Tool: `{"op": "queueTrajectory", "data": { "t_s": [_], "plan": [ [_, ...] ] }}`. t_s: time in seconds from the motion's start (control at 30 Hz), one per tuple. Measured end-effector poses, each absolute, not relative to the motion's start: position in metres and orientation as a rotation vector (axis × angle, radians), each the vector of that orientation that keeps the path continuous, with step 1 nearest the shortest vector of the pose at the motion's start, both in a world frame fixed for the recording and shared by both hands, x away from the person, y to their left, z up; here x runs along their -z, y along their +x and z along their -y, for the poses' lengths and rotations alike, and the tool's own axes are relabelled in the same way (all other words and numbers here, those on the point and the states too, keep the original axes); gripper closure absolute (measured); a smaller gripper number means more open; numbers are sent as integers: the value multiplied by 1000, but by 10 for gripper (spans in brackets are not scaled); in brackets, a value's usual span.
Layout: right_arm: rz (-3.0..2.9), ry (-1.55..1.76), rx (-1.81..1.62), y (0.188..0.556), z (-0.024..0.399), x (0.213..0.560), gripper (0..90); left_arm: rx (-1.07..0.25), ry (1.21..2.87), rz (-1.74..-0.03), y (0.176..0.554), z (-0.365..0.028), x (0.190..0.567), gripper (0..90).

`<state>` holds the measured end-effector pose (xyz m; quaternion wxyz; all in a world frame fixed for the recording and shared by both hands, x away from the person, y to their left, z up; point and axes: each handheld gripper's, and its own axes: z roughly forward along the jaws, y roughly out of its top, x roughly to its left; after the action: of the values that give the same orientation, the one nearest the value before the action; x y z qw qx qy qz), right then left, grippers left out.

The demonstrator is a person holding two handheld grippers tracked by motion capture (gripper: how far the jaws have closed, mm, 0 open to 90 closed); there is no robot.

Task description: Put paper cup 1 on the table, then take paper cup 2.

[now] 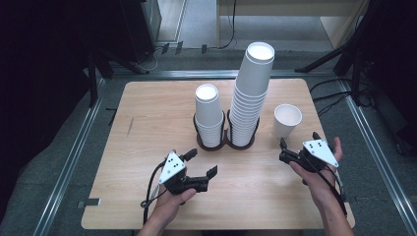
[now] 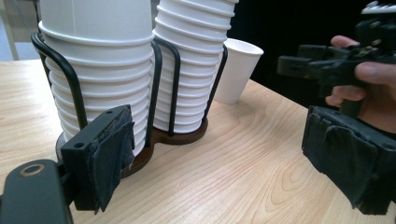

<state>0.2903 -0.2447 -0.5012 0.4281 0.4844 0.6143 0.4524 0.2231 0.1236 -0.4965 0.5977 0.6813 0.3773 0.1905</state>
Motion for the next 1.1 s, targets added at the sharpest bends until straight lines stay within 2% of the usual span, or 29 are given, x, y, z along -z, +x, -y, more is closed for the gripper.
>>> {"op": "queueTrajectory", "data": {
  "t_s": [0.5,1.1],
  "plan": [
    [-1506,1150,-1249,269,234,451,0,-447,1591,-890,225,-117,500,96],
    [-1537,1109,-1408,274,199,400,0,-567,1577,-977,241,-83,482,95]
  ]
}}
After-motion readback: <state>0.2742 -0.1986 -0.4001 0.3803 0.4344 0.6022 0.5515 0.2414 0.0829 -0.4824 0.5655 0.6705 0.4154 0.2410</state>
